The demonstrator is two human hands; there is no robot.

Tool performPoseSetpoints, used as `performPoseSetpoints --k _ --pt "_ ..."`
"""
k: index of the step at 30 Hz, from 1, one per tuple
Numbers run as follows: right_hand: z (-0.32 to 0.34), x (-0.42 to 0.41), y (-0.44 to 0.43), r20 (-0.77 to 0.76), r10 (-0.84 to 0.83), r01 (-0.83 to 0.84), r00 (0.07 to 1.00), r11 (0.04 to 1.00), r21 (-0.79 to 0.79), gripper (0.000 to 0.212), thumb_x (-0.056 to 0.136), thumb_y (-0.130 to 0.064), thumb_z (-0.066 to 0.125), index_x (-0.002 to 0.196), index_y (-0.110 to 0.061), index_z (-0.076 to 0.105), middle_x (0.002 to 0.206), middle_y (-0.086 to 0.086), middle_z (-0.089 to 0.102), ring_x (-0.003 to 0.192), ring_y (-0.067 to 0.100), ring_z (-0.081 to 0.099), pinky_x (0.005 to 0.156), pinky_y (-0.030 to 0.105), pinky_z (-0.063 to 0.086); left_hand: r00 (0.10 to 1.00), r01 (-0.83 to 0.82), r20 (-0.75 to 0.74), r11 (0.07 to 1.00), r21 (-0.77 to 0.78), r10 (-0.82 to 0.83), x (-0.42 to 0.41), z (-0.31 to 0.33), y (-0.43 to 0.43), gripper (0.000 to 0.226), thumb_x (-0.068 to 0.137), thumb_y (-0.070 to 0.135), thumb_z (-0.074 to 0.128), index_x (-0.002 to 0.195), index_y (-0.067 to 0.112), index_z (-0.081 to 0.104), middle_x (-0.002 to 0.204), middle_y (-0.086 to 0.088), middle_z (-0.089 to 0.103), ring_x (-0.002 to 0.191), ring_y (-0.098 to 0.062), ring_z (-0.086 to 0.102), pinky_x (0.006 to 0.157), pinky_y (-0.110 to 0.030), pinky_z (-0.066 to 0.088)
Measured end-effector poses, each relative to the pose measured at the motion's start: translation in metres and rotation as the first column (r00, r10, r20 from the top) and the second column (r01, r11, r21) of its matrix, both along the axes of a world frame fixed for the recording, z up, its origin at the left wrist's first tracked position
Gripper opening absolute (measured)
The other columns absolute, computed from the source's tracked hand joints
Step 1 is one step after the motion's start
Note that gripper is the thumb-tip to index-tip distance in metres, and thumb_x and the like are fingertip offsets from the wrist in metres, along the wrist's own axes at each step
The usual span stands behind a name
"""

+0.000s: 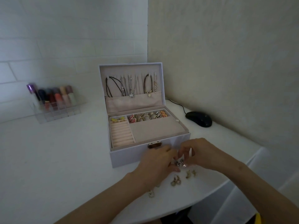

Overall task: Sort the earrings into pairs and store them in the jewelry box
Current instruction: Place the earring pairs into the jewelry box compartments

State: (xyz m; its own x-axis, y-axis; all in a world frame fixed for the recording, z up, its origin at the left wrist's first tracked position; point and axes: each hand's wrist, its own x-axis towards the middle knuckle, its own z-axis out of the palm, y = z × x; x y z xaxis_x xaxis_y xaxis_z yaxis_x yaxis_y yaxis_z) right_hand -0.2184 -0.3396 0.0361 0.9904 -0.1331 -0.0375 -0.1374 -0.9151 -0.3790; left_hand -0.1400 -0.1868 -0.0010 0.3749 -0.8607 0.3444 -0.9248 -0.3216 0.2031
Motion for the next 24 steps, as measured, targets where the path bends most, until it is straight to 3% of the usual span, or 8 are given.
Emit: performPoseSetpoints --k 3,6,8,10,13,18,22,24 --pt "-0.003 0.004 0.001 -0.008 -0.018 0.018 1.000 1.000 0.004 0.026 0.072 -0.021 0.077 0.066 -0.035 0.056 0.070 -0.019 0.052 0.063 -0.005 0.049 0.058 0.006 0.039 0.998 0.042 0.057 0.999 -0.028 -0.040 0.003 -0.001 -0.005 0.025 0.075 0.040 0.064 0.086 0.018 0.066 0.088 0.001 0.065 0.076 -0.018 0.064 0.061 -0.027 0.046" --pt "-0.005 0.008 -0.001 -0.011 -0.037 0.038 0.999 0.997 0.073 0.035 0.070 -0.015 0.078 0.057 -0.036 0.054 0.065 -0.020 0.054 0.059 -0.006 0.052 0.054 0.005 0.042 0.997 0.050 0.065 0.993 -0.107 -0.043 0.004 -0.003 -0.007 0.020 0.064 0.042 0.066 0.066 0.023 0.060 0.067 0.009 0.062 0.052 -0.009 0.060 0.044 -0.015 0.038" --pt "-0.004 0.008 -0.001 -0.006 -0.038 0.039 0.999 0.994 0.105 0.024 0.073 -0.011 0.076 0.062 -0.028 0.063 0.064 -0.019 0.055 0.056 -0.002 0.054 0.051 0.008 0.046 0.992 0.059 0.121 0.992 -0.110 -0.045 0.003 -0.004 -0.006 0.023 0.062 0.042 0.074 0.066 0.026 0.058 0.066 0.011 0.061 0.049 -0.006 0.058 0.042 -0.014 0.037" --pt "-0.001 0.006 -0.001 0.008 -0.030 0.029 1.000 0.992 0.119 0.010 0.075 -0.010 0.074 0.071 -0.019 0.070 0.067 -0.018 0.057 0.058 0.002 0.058 0.052 0.010 0.049 0.985 0.063 0.168 0.993 -0.099 -0.046 0.002 -0.004 -0.004 0.017 0.069 0.043 0.066 0.068 0.028 0.059 0.066 0.011 0.061 0.050 -0.004 0.057 0.043 -0.015 0.038" --pt "0.004 0.004 0.001 0.052 0.006 -0.015 0.999 0.987 0.161 0.023 0.077 -0.005 0.071 0.071 -0.025 0.063 0.071 -0.014 0.061 0.064 0.006 0.063 0.053 0.012 0.050 0.986 0.056 0.164 0.990 -0.126 -0.035 0.004 -0.003 0.001 0.022 0.077 0.040 0.045 0.070 0.025 0.059 0.070 0.011 0.060 0.055 -0.007 0.057 0.045 -0.019 0.042" --pt "0.021 0.008 0.011 0.213 0.054 -0.124 0.976 0.935 0.332 0.019 0.076 0.000 0.071 0.082 -0.018 0.069 0.077 0.001 0.070 0.063 0.005 0.065 0.057 0.018 0.054 0.996 0.091 0.018 0.979 -0.180 -0.090 0.005 0.015 0.024 0.019 0.082 0.034 0.046 0.085 0.017 0.055 0.089 0.004 0.056 0.063 -0.007 0.053 0.053 -0.018 0.038" --pt "0.034 0.021 0.022 0.308 0.077 -0.201 0.948 0.897 0.393 0.024 0.077 -0.001 0.071 0.094 -0.017 0.068 0.080 0.001 0.070 0.068 0.008 0.068 0.066 0.022 0.057 0.980 -0.020 -0.192 0.940 -0.339 -0.049 0.013 0.036 0.039 0.008 0.084 0.021 0.060 0.084 0.014 0.059 0.073 0.014 0.053 0.060 0.001 0.055 0.059 -0.019 0.048" --pt "0.036 0.031 0.028 0.316 0.065 -0.205 0.946 0.878 0.433 0.027 0.077 0.003 0.070 0.098 -0.014 0.067 0.080 0.002 0.070 0.070 0.011 0.068 0.068 0.024 0.058 0.950 -0.110 -0.313 0.912 -0.395 -0.021 0.020 0.042 0.044 0.005 0.082 0.011 0.066 0.082 0.011 0.061 0.071 0.010 0.060 0.062 -0.001 0.060 0.061 -0.025 0.054"
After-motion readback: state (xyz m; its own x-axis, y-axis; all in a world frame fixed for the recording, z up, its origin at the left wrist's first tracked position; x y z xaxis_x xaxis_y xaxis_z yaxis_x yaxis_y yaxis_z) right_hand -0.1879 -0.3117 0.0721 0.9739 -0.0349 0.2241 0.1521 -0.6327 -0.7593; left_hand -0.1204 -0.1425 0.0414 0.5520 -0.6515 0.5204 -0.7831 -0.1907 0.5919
